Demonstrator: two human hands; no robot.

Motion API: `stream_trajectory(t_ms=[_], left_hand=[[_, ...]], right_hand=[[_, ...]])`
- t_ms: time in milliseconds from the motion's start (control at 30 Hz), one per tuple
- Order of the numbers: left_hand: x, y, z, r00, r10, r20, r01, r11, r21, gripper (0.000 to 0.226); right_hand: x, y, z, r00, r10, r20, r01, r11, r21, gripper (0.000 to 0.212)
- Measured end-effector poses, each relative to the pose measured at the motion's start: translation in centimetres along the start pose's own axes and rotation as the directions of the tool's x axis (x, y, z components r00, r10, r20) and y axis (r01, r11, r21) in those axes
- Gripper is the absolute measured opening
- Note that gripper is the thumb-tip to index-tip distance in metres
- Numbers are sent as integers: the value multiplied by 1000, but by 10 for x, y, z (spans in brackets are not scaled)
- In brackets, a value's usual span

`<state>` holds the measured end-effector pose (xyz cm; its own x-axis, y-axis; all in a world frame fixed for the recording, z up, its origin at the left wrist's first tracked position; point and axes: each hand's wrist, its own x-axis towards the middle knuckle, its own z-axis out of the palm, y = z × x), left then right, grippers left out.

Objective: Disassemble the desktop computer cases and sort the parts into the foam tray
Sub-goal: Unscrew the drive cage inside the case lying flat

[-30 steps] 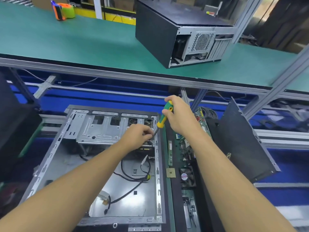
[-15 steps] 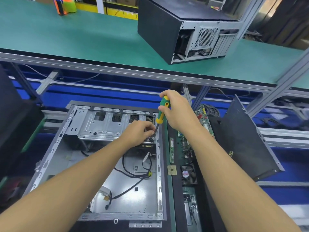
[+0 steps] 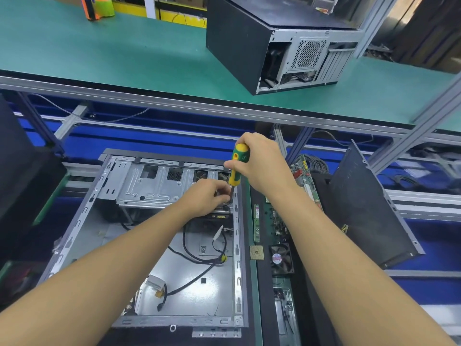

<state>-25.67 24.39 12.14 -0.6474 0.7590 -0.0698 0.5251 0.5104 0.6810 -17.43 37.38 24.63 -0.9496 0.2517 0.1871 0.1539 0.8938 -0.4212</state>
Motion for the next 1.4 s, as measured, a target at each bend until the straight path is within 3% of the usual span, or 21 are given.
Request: stream_trajectory(t_ms=[133, 233, 333, 433, 600, 733, 800, 967, 1167, 1267, 1333, 1400], left_hand=[[0, -2, -1, 1000, 17, -9, -18, 1000, -11, 14], [1, -2, 1, 999, -6, -43, 5, 1000, -23, 27], [1, 0, -1, 999, -9, -33, 7, 999, -48, 24], [1, -3, -6, 1000, -5, -14, 3, 988, -155, 14], [-2, -1, -11, 1000, 4, -20, -10, 951, -308, 21], [1, 13, -26, 993, 111, -36, -113, 839, -532, 29], [3, 21, -33, 986, 164, -11, -138, 789, -599, 33], [10, 24, -37, 984, 176, 32, -136, 855, -500, 23], [8, 23, -23, 984, 58, -166, -118, 918, -378, 27], [11, 27, -15, 964, -3, -266, -93, 934, -346, 34], [12, 30, -11, 957, 0, -291, -111, 925, -363, 35], [13, 32, -10, 952, 36, -303, -133, 943, -306, 34]], right_hand=[[-3, -1, 0, 1000, 0, -8, 0, 1000, 22, 44], [-3, -3, -3, 997, -45, 64, 45, 999, 10, 39], [-1, -1, -10, 993, -40, 115, 39, 999, 7, 32], [2, 4, -17, 981, -24, 194, 23, 1000, 10, 28], [7, 8, -24, 967, -9, 255, 22, 999, -50, 25], [8, 7, -19, 971, 54, 232, -18, 987, -157, 33], [5, 7, -13, 968, 79, 239, -50, 991, -124, 32], [4, 3, -13, 941, -10, 338, 27, 998, -48, 24], [7, -2, -26, 846, -87, 526, 88, 996, 24, 27], [5, -7, -18, 929, 8, 371, -10, 1000, 4, 51], [6, -11, -10, 979, 70, 190, -55, 995, -81, 43], [7, -14, -6, 988, 82, 132, -73, 995, -75, 28]])
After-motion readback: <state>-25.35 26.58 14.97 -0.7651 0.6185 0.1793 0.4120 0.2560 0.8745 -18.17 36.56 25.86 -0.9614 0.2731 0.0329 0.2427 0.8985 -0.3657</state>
